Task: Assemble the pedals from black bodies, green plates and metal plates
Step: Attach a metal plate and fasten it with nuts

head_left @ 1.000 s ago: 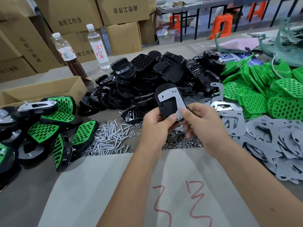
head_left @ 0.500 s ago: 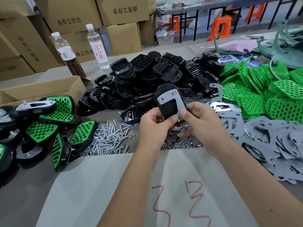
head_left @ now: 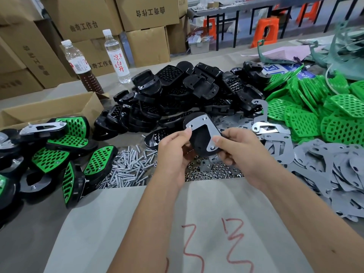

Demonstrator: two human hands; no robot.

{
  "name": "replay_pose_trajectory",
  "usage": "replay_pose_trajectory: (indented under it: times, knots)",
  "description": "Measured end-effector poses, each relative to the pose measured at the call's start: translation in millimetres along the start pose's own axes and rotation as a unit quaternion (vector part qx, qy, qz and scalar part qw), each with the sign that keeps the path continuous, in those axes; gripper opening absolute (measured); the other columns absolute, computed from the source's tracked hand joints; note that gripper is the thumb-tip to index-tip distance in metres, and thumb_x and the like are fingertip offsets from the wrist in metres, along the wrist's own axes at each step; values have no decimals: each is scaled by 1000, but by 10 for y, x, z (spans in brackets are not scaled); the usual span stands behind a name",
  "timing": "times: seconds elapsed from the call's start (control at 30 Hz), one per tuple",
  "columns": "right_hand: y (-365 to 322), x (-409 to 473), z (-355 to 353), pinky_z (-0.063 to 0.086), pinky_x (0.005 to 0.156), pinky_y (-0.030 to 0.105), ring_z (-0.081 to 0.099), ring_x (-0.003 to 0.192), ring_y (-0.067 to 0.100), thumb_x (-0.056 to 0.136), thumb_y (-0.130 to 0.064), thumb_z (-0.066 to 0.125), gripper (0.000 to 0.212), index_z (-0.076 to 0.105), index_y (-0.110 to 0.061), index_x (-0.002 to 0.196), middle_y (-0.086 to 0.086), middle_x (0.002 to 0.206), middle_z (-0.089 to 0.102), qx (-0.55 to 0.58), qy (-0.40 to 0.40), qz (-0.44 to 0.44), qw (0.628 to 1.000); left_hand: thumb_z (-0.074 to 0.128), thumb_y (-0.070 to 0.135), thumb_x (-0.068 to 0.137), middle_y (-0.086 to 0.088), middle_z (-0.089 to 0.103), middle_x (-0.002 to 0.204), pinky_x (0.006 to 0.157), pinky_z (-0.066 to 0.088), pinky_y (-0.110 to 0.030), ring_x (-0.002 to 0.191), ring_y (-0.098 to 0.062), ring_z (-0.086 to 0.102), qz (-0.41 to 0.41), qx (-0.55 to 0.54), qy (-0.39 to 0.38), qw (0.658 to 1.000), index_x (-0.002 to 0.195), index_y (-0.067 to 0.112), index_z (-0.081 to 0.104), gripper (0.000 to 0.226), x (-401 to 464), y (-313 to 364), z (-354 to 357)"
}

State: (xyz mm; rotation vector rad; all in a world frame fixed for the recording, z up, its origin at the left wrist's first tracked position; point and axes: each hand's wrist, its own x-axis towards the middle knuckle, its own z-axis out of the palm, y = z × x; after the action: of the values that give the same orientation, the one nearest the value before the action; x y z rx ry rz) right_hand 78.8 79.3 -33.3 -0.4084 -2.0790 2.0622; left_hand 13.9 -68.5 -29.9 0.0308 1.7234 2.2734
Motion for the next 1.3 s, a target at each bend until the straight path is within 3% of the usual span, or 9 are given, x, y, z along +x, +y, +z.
replay_pose_trajectory:
  times: [0.1, 0.27, 0.43, 0.53, 0.73, 0.93, 1.07, 1.2, 1.3]
  knots:
    - [-24, -12, -2, 41, 49, 23, 52, 63, 20, 100, -15, 64, 8, 70, -18, 104, 2, 75, 70, 46, -34, 1, 998, 63, 19, 102, -16, 67, 90, 65, 56, -33, 85, -30, 58, 2, 6, -4, 1000, 98, -10, 68, 29, -16, 15, 0]
    - [-64, -54, -5, 42, 50, 24, 55, 63, 15, 84, -26, 65, 26, 74, -30, 107, 3, 89, 72, 78, -96, 3, 992, 61, 21, 102, -32, 70, 115, 88, 51, -54, 94, -36, 62, -7, 4, -24, 1000, 118, -9, 68, 35, -36, 37, -2]
    - [-45, -69, 22, 45, 51, 23, 56, 71, 17, 100, -18, 64, 23, 73, -23, 119, 4, 100, 72, 101, -66, 21, 992, 64, 21, 101, -14, 72, 97, 83, 48, -46, 89, -32, 61, -20, -23, -3, 1000, 113, -8, 69, 32, -36, 1, 18]
    - [-35, -55, 36, 46, 51, 24, 63, 78, 18, 102, -13, 61, 27, 71, -21, 126, 8, 105, 75, 131, -37, 31, 990, 69, 21, 98, -7, 71, 89, 64, 52, -28, 77, -21, 62, -10, -26, 7, 1000, 107, 1, 71, 21, -24, -12, 28]
    - [-55, -37, -75, 44, 51, 22, 60, 76, 15, 99, -8, 57, 38, 72, -24, 130, 6, 109, 73, 202, -117, 33, 972, 71, 20, 97, -1, 76, 86, 53, 51, -22, 62, -12, 65, -27, -16, -34, 999, 92, 14, 75, 9, 0, -14, -10]
    - [-48, -30, -105, 50, 58, 22, 61, 83, 16, 96, -2, 60, 41, 71, -19, 132, 9, 114, 72, 243, -119, 47, 962, 68, 22, 100, 0, 76, 87, 58, 55, -26, 67, -16, 67, -1, 19, -49, 999, 80, 25, 79, 23, -24, -12, 17]
    - [-67, -46, -97, 59, 73, 33, 71, 94, 26, 97, -2, 64, 44, 68, -21, 137, 26, 128, 67, 196, -106, 38, 974, 64, 17, 102, -12, 76, 91, 73, 62, -44, 77, -26, 70, 24, 7, -33, 999, 94, 14, 76, 15, -60, 2, 32]
    - [-55, -44, -92, 62, 84, 35, 75, 106, 31, 99, -1, 64, 47, 63, -23, 141, 26, 127, 68, 156, -97, 19, 983, 61, 11, 103, -17, 70, 90, 86, 58, -60, 83, -31, 65, 65, 19, -28, 997, 97, 7, 69, 10, -58, 5, 24]
    - [-36, -37, -76, 61, 91, 45, 73, 107, 32, 98, 3, 62, 44, 64, -20, 136, 18, 126, 71, 207, -115, 15, 971, 59, 10, 104, -13, 73, 88, 78, 61, -50, 79, -27, 69, 79, 25, -56, 995, 99, 6, 69, 12, -40, 12, -10]
